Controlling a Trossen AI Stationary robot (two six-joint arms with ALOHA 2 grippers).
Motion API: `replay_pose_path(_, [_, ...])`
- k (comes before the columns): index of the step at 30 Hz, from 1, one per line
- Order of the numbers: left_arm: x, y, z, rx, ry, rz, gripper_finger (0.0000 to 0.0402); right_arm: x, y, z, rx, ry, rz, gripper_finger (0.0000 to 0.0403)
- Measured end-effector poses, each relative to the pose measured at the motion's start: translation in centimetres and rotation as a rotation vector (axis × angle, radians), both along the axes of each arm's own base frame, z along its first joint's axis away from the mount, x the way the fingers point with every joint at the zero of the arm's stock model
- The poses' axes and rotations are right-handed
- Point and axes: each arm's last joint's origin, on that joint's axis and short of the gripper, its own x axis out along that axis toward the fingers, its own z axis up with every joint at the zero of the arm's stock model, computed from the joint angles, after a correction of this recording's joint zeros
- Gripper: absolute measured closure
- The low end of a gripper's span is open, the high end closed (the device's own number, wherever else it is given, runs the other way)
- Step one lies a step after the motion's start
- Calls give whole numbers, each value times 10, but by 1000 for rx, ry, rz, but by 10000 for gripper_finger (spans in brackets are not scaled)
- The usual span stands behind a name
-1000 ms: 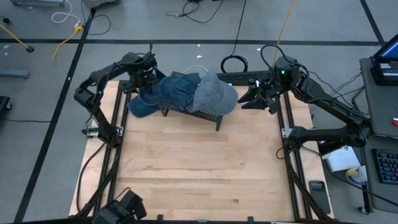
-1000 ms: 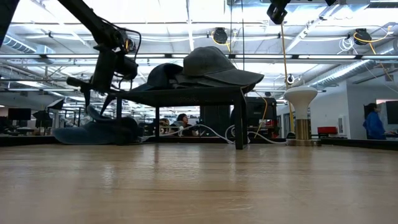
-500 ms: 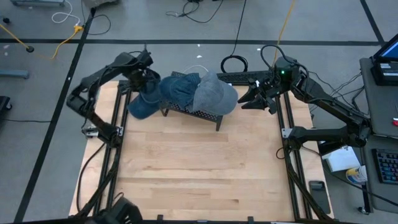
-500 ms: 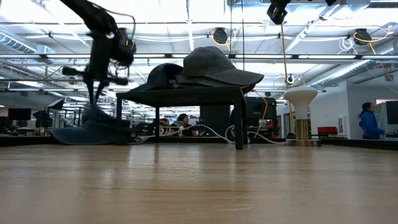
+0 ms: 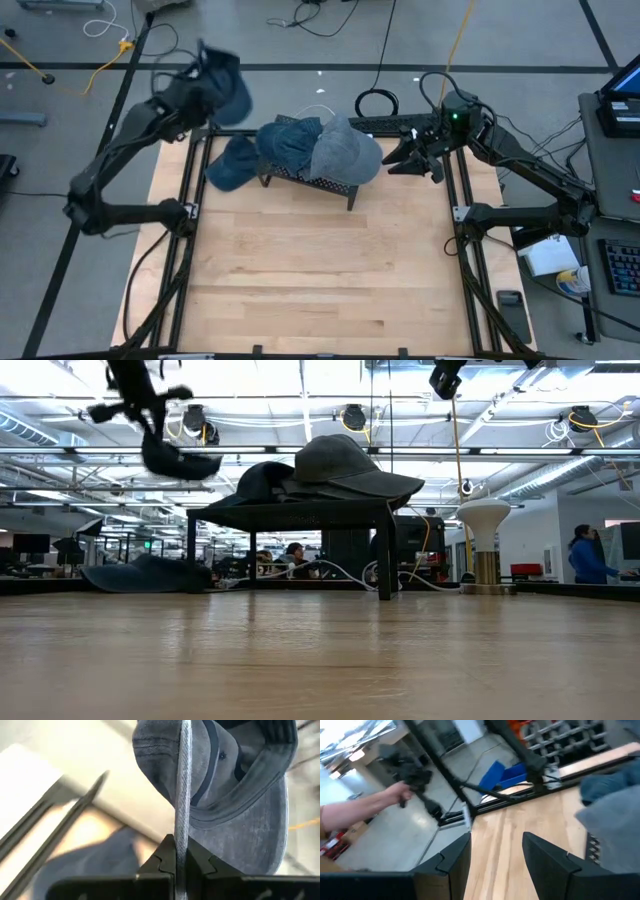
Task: Pick & Place hat
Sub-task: Stack the blue cap on the blue cap on the shelf
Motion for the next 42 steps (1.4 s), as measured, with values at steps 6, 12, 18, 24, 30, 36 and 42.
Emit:
replay_pose_path(6, [7, -23, 37, 352, 9, -167, 394, 2, -4, 2, 217, 76, -183, 232])
replay_pose_path(12, [26, -43, 60, 610, 121, -264, 394, 4, -8, 17, 510, 23, -312, 232])
replay_pose_path(18, [62, -60, 73, 810, 343, -314, 394, 10, 1, 46, 713, -241, -384, 232])
replay_pose_path(24, [110, -79, 75, 920, 768, -366, 394, 17, 17, 55, 903, -357, -424, 229])
replay_pose_path(30, [158, -94, 62, 970, 1158, -452, 394, 32, 32, 55, 996, -394, -434, 188])
replay_pose_path(36, [189, -111, 46, 1048, 1325, -548, 394, 51, 36, 52, 1134, -458, -454, 127])
replay_pose_path(42, [202, -124, 37, 1099, 1401, -626, 394, 57, 36, 55, 1194, -542, -403, 98])
